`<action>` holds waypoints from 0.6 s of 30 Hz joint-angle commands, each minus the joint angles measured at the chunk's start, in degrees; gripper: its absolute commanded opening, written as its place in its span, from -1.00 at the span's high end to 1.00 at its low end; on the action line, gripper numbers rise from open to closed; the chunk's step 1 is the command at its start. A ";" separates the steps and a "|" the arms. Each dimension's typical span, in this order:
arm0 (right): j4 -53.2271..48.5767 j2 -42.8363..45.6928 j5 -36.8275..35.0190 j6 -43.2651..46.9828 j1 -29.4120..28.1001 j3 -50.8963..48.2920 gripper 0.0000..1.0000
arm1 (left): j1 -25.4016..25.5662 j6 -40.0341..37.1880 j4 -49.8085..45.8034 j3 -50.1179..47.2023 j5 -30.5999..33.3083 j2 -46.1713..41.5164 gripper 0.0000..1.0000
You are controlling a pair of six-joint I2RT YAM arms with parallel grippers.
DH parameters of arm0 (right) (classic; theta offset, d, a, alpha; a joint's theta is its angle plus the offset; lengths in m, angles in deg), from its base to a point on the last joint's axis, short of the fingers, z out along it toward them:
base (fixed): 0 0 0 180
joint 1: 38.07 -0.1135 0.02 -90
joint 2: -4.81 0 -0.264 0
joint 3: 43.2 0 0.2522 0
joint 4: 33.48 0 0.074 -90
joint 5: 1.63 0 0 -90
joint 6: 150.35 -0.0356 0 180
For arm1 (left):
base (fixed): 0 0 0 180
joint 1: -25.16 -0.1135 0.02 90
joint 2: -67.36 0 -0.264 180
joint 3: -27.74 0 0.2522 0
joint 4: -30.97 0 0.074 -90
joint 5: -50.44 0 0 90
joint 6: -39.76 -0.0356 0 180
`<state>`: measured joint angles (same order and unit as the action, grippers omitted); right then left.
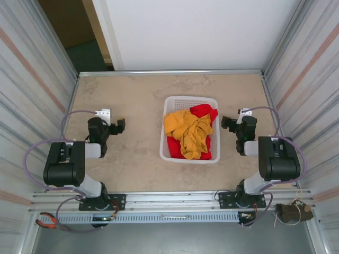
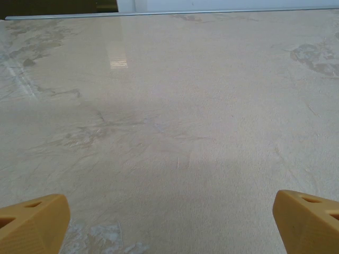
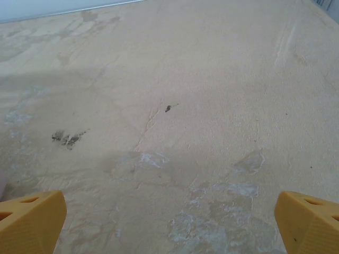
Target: Fold the inside-out t-shirt
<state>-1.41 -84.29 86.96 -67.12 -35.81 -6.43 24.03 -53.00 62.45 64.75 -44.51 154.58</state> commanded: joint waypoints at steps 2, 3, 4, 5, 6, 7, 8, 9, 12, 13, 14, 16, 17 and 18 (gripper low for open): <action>0.02 0.77 0.53 1.66 0.05 0.40 -0.98 | 0.20 0.08 0.91 -0.22 -0.68 -0.72 -0.97; 0.02 0.75 0.53 1.60 0.08 0.45 -0.98 | 0.25 0.08 0.84 -0.25 -0.67 -0.75 -0.97; -0.02 0.77 0.53 1.66 0.08 0.42 -0.98 | 0.25 0.06 0.83 -0.22 -0.72 -0.72 -0.97; -0.01 0.77 0.53 1.63 0.04 0.41 -0.98 | 0.20 0.00 0.70 -0.13 -0.78 -0.73 -0.97; 0.05 0.76 0.53 1.64 0.10 0.45 -0.98 | 0.25 -0.05 0.58 -0.04 -0.81 -0.62 -0.97; 0.02 0.77 0.54 1.66 0.08 0.42 -0.98 | 0.22 -0.09 0.45 0.04 -0.80 -0.65 -0.97; 0.05 0.75 0.56 1.63 0.06 0.43 -0.98 | 0.20 -0.10 0.30 0.20 -0.77 -0.56 -0.97; 0.03 0.77 0.60 1.58 0.10 0.42 -0.98 | 0.21 -0.06 0.21 0.22 -0.77 -0.55 -0.97; -0.20 0.66 1.03 1.41 0.39 0.58 -0.98 | 0.33 -0.08 -0.05 0.39 -0.77 -0.43 -0.97; -0.42 0.68 1.06 1.48 0.40 0.57 -0.98 | 0.30 -0.09 -0.22 0.54 -0.82 -0.36 -0.97; -0.21 0.68 0.90 1.44 0.37 0.61 -0.98 | 0.33 -0.09 -0.40 0.73 -0.78 -0.32 -0.97; -0.32 0.60 0.94 1.46 0.33 0.67 -0.98 | 0.30 -0.06 -0.91 1.09 -0.81 -0.05 -0.97; -0.40 0.64 0.92 1.42 0.37 0.64 -0.98 | 0.27 -0.13 -0.94 1.10 -0.80 -0.10 -0.97; -0.46 0.57 0.95 1.41 0.32 0.79 -0.98 | 0.28 -0.12 -0.96 1.10 -0.80 -0.11 -0.97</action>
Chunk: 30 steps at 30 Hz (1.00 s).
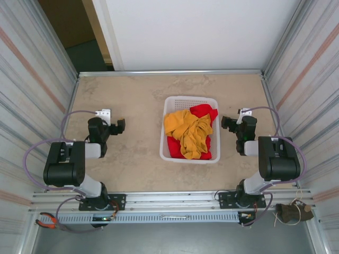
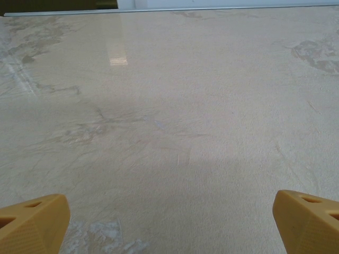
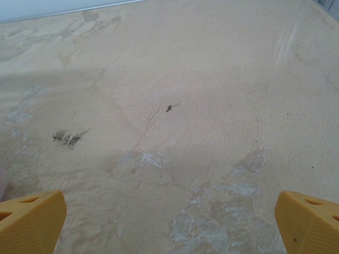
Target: Fold the inside-out t-shirt
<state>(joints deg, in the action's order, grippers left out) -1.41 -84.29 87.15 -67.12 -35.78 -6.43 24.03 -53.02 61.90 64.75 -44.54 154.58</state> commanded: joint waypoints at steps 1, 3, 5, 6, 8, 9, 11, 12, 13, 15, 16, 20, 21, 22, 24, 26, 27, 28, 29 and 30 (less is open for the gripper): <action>-0.39 0.53 0.77 1.49 0.27 0.76 -0.98 | 0.29 -0.17 -0.39 1.10 -0.76 -0.12 -0.97; -0.39 0.51 0.77 1.46 0.32 0.77 -0.98 | 0.33 -0.11 -0.41 1.01 -0.72 -0.21 -0.97; -0.43 0.55 0.76 1.48 0.35 0.74 -0.98 | 0.42 -0.14 -0.30 0.97 -0.60 -0.18 -0.97; -0.39 0.59 0.73 1.47 0.32 0.69 -0.98 | 0.55 -0.24 -0.22 0.91 -0.32 -0.32 -0.97; -0.32 0.60 0.65 1.53 0.33 0.64 -0.98 | 0.95 -0.52 -0.18 0.84 0.09 -0.35 -0.97; -0.34 0.61 0.69 1.50 0.24 0.64 -0.98 | 0.94 -0.47 -0.13 0.78 0.09 -0.36 -0.97; -0.37 0.65 0.68 1.45 0.31 0.61 -0.98 | 1.12 -0.66 0.05 0.62 0.39 -0.54 -0.97; -0.34 0.66 0.73 1.43 0.28 0.58 -0.98 | 1.08 -0.72 0.09 0.58 0.39 -0.56 -0.97; -0.25 0.68 0.70 1.51 0.28 0.56 -0.98 | 1.11 -0.65 0.14 0.57 0.41 -0.54 -0.97; -0.21 0.68 0.77 1.49 0.33 0.58 -0.99 | 1.13 -0.65 0.24 0.49 0.40 -0.53 -0.97; -0.27 0.68 0.77 1.42 0.31 0.57 -0.98 | 1.13 -0.71 0.31 0.49 0.40 -0.51 -0.97; 0.00 0.90 1.38 1.25 0.67 0.37 -0.98 | 1.08 -0.69 0.40 0.40 0.36 -0.71 -0.97; 0.34 1.01 1.51 1.31 0.68 0.25 -0.98 | 1.13 -0.65 0.62 0.27 0.37 -0.78 -0.97; -0.85 1.59 1.52 1.03 0.98 0.88 -0.98 | 1.12 -0.56 0.53 0.50 0.51 -1.10 -0.97; -9.62 5.78 0.60 -0.11 1.48 3.45 -0.98 | 0.91 -0.56 -4.95 2.16 0.14 -3.35 -0.97; -14.19 9.54 -1.78 -1.03 1.66 4.75 -0.98 | 0.32 0.03 -11.31 4.57 -0.26 -6.53 -0.97; -16.15 11.95 -3.21 -1.45 1.64 4.98 -0.98 | -0.07 0.51 -13.24 5.31 0.06 -7.74 -0.97; -17.01 14.40 -4.97 -2.04 1.50 4.99 -0.98 | -0.43 1.04 -14.55 5.81 0.31 -8.81 -0.97; -19.02 17.27 -6.93 -2.76 1.30 5.22 -0.98 | -0.62 1.43 -16.20 6.25 0.88 -10.06 -0.97; -22.29 20.52 -8.78 -3.99 1.21 6.31 -0.98 | -0.60 1.84 -17.23 6.65 1.31 -11.68 -0.97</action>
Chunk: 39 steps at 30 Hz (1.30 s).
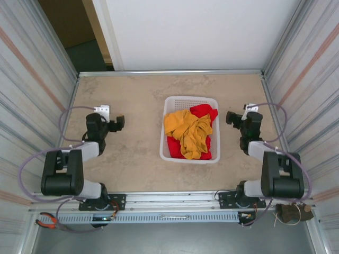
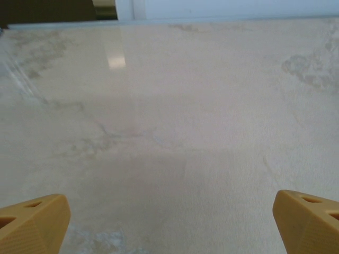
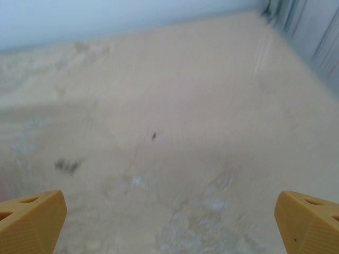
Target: Fold the inside-out t-shirt
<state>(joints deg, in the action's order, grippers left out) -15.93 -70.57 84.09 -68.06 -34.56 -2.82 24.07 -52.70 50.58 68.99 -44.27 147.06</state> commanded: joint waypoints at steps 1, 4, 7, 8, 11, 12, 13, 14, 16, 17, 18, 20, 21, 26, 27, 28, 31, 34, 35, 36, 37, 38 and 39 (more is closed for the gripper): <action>-11.66 9.26 -8.08 -5.85 0.08 4.27 -0.98 | -0.59 1.82 -7.10 2.92 1.15 -5.44 -0.97; -29.71 13.87 -15.38 -20.02 0.59 13.83 -0.98 | -0.08 5.17 -14.74 6.96 2.65 -9.59 -0.97; -50.29 14.88 -9.83 -33.40 3.39 25.30 -0.98 | 1.47 9.76 -25.10 12.47 2.23 -14.04 -0.97; -51.08 15.26 -3.47 -32.17 3.74 27.06 -0.98 | 2.63 11.23 -28.97 14.35 2.18 -15.72 -0.97; -52.57 18.20 7.40 -29.60 -1.28 29.26 -0.85 | 6.63 14.85 -40.46 19.07 0.36 -20.83 -0.97; -54.39 19.25 8.31 -29.47 -4.87 30.10 -0.84 | 8.31 15.56 -45.31 20.54 -0.22 -22.76 -0.97; -56.16 20.63 8.69 -29.35 -8.66 30.78 -0.83 | 9.87 16.43 -48.91 21.29 0.05 -24.36 -0.97; -58.25 21.32 8.35 -29.55 -13.80 31.35 -0.83 | 11.72 17.39 -52.62 21.57 0.36 -26.69 -0.97; -60.62 21.89 5.91 -31.63 -25.12 30.98 -0.82 | 14.59 19.87 -57.33 20.56 1.48 -31.53 -0.97; -60.56 21.49 3.78 -33.49 -32.60 30.07 -0.83 | 15.61 21.17 -58.41 19.45 2.18 -34.40 -0.97; -59.61 20.62 0.74 -35.33 -40.10 28.92 -0.83 | 16.33 22.44 -59.37 18.09 3.00 -37.28 -0.97; -58.44 15.20 -5.67 -38.60 -54.27 29.22 -0.82 | 16.50 24.99 -60.71 15.71 4.91 -42.04 -0.97; -57.87 12.09 -8.50 -40.22 -59.88 30.36 -0.83 | 16.49 26.13 -61.26 15.09 6.18 -43.82 -0.97; -55.25 -11.48 -12.43 -48.77 -78.87 42.63 -0.80 | 16.22 28.66 -64.99 17.11 13.84 -46.46 -0.97; -54.68 -15.15 -11.64 -49.68 -80.31 44.59 -0.80 | 15.99 29.37 -66.28 18.31 14.87 -45.92 -0.97; -54.12 -18.91 -10.22 -50.33 -80.98 46.47 -0.79 | 15.46 30.72 -67.99 19.99 15.43 -45.17 -0.97; -55.28 -26.05 -8.83 -53.07 -80.56 49.36 -0.75 | 13.21 33.37 -71.55 25.19 12.32 -42.97 -0.97; -59.34 -27.04 -11.08 -55.75 -76.37 48.35 -0.75 | 12.82 34.31 -70.71 27.15 9.19 -42.09 -0.97; -60.89 -26.53 -12.74 -55.93 -74.45 47.34 -0.75 | 12.81 34.60 -70.14 27.12 7.95 -41.92 -0.97; -62.49 -26.06 -13.70 -56.24 -72.60 46.57 -0.75 | 12.82 35.21 -69.73 27.06 7.23 -41.83 -0.97; -63.87 -25.25 -14.53 -56.26 -70.21 45.53 -0.75 | 12.85 35.75 -69.46 26.90 6.40 -41.78 -0.97; -64.88 -24.14 -15.97 -56.28 -67.97 44.25 -0.76 | 12.83 36.01 -69.27 26.64 5.60 -41.60 -0.97; -64.93 -22.92 -16.82 -55.94 -66.00 43.01 -0.76 | 12.86 36.19 -69.18 26.42 5.20 -41.51 -0.97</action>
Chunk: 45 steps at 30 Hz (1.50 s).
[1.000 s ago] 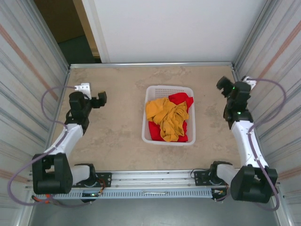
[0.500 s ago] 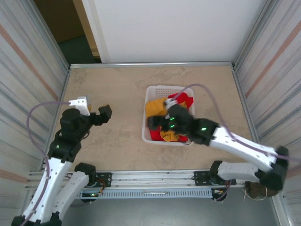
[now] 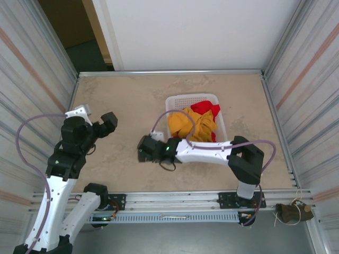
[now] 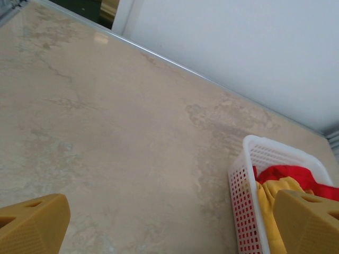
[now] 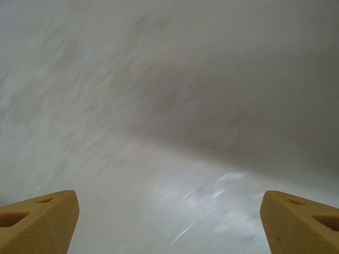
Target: Fold the inside-out t-shirt
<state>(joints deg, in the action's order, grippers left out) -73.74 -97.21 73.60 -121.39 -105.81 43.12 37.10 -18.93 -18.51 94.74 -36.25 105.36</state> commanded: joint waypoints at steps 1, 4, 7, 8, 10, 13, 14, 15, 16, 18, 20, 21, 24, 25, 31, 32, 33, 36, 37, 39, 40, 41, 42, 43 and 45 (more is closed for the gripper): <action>-6.62 4.98 -6.67 -1.62 8.00 -4.22 -0.77 | -0.17 2.61 0.04 0.36 -3.00 0.22 -0.97; -5.89 6.64 -8.47 2.21 16.65 -5.38 -0.77 | -0.17 2.47 0.53 -0.77 -3.31 0.15 -0.97; -5.00 5.43 -8.28 6.72 26.29 -3.30 -0.78 | -0.17 2.33 1.42 -2.04 -3.47 0.05 -0.97; -4.51 4.84 -7.13 8.02 28.84 -2.20 -0.78 | -0.17 2.27 1.70 -2.33 -3.59 0.04 -0.97; -2.26 3.05 -4.45 12.30 32.95 0.49 -0.78 | -0.17 2.33 2.34 -3.07 -3.98 0.23 -0.97; -3.60 -1.59 -2.17 15.12 36.34 6.92 -0.78 | -0.17 2.69 3.38 -4.20 -4.56 0.87 -0.97; -4.33 -2.98 -2.12 15.43 36.97 8.79 -0.78 | -0.17 2.91 3.83 -4.54 -4.85 1.14 -0.97; -4.52 -4.70 -2.16 15.94 37.60 10.63 -0.78 | -0.17 3.05 4.47 -5.01 -5.25 1.48 -0.97; -4.61 -6.55 -2.32 16.12 38.24 12.31 -0.78 | -0.17 3.09 4.89 -5.48 -5.64 1.84 -0.97; -4.61 -9.69 -2.53 15.99 39.63 15.06 -0.78 | -0.17 3.45 5.48 -6.12 -6.14 2.53 -0.97; -4.70 -12.74 -2.34 15.48 41.19 17.62 -0.77 | -0.17 3.63 5.68 -6.51 -6.48 3.16 -0.97; -4.61 -14.30 -1.78 15.29 42.03 18.87 -0.77 | -0.08 3.67 5.92 -6.66 -6.72 3.60 -0.97; -4.53 -18.17 -1.18 15.68 44.02 23.17 -0.77 | -0.08 3.32 6.25 -6.66 -6.97 4.47 -0.97; -4.52 -19.25 -0.78 16.23 44.53 24.74 -0.77 | -0.08 3.11 6.34 -6.57 -6.94 4.70 -0.97; -6.66 -27.86 -1.49 22.52 47.66 40.11 -0.77 | -0.08 2.62 6.41 -5.59 -7.37 6.58 -0.97; -7.36 -29.71 -0.92 23.79 48.27 43.26 -0.77 | -0.08 2.55 6.46 -5.46 -7.48 6.77 -0.97; -8.31 -31.37 0.22 24.93 48.96 46.43 -0.77 | -0.08 2.56 6.61 -5.59 -7.50 7.02 -0.97; -11.23 -32.83 5.07 28.65 49.40 52.41 -0.72 | 0.01 2.63 6.64 -5.71 -7.51 7.59 -0.97; -11.36 -31.64 6.20 29.55 49.17 52.33 -0.73 | 0.01 2.60 6.70 -5.97 -7.46 7.68 -0.97; -9.93 -26.93 9.63 30.37 48.94 49.34 -0.73 | 0.10 2.92 7.35 -6.66 -7.60 7.96 -0.98; -8.88 -24.35 10.66 30.32 48.96 47.07 -0.73 | 0.10 3.09 7.65 -6.92 -7.84 8.07 -0.97; -8.06 -21.46 11.14 30.13 49.21 44.60 -0.74 | 0.26 3.36 8.10 -7.21 -8.09 8.26 -0.97; -7.34 -18.92 11.41 29.97 49.44 42.10 -0.74 | 0.51 3.65 8.42 -7.54 -8.23 8.57 -0.97; -7.21 -16.82 11.31 29.87 49.71 40.38 -0.74 | 0.74 3.67 8.71 -7.62 -8.45 8.99 -0.97; -7.73 -12.32 9.84 29.78 50.58 36.21 -0.74 | 1.47 3.55 8.92 -7.61 -8.65 9.66 -0.97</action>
<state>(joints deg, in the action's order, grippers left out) -81.02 -117.78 82.63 -93.50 -56.09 82.66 37.76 -15.67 -11.32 87.83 -43.62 114.25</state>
